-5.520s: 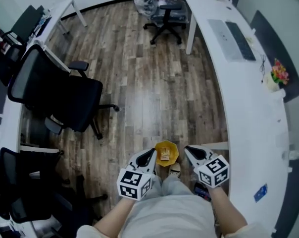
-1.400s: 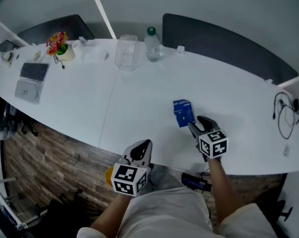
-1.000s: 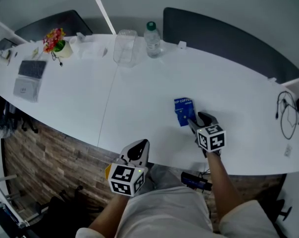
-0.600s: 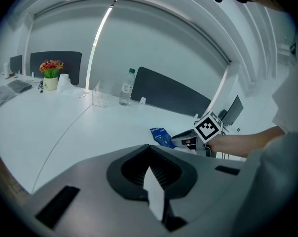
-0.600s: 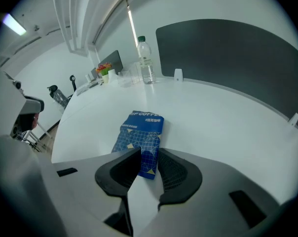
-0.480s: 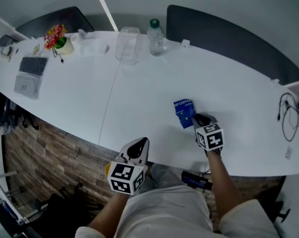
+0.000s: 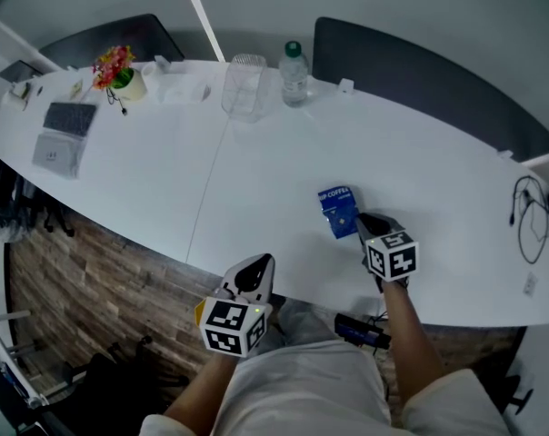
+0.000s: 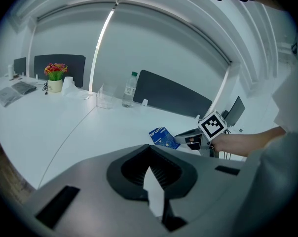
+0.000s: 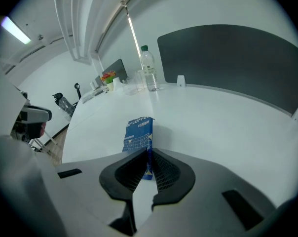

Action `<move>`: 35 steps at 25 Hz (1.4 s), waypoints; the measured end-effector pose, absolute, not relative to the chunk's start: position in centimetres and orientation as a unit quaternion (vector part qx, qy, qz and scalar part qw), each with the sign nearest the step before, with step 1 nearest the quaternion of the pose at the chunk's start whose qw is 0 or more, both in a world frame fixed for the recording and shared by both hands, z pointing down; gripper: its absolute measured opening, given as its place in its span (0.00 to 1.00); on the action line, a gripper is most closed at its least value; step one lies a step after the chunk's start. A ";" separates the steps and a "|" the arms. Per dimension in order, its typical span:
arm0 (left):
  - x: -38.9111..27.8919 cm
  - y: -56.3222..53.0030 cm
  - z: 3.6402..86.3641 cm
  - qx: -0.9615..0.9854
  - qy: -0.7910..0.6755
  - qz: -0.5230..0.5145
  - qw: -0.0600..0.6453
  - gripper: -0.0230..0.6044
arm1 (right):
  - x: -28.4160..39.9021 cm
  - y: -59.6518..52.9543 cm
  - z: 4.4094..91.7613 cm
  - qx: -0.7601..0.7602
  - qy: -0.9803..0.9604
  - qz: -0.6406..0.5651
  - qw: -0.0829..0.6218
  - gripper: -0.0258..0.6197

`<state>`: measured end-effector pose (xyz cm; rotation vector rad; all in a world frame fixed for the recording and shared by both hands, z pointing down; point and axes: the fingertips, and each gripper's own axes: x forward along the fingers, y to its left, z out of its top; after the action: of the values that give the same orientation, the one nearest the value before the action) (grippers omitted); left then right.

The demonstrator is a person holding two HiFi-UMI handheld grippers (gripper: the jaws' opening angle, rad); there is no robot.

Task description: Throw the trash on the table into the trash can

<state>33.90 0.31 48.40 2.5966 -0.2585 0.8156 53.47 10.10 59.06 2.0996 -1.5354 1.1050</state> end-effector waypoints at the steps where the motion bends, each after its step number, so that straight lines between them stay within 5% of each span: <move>1: 33.8 0.3 48.3 0.931 -0.094 0.290 0.202 0.04 | 53.4 10.1 58.8 0.734 -0.538 0.384 0.154 0.12; 18: 25.6 -1.4 44.7 0.935 -0.174 0.234 0.203 0.04 | 47.6 6.3 53.9 0.711 -0.599 0.343 0.133 0.10; 35: 5.9 -2.6 41.5 0.904 -0.323 0.164 0.226 0.04 | 29.0 -0.7 48.6 0.605 -0.719 0.299 0.167 0.10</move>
<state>5.94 -2.57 41.48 2.4928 -0.8911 0.4519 29.03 -0.74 48.56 1.7226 -2.0457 0.8511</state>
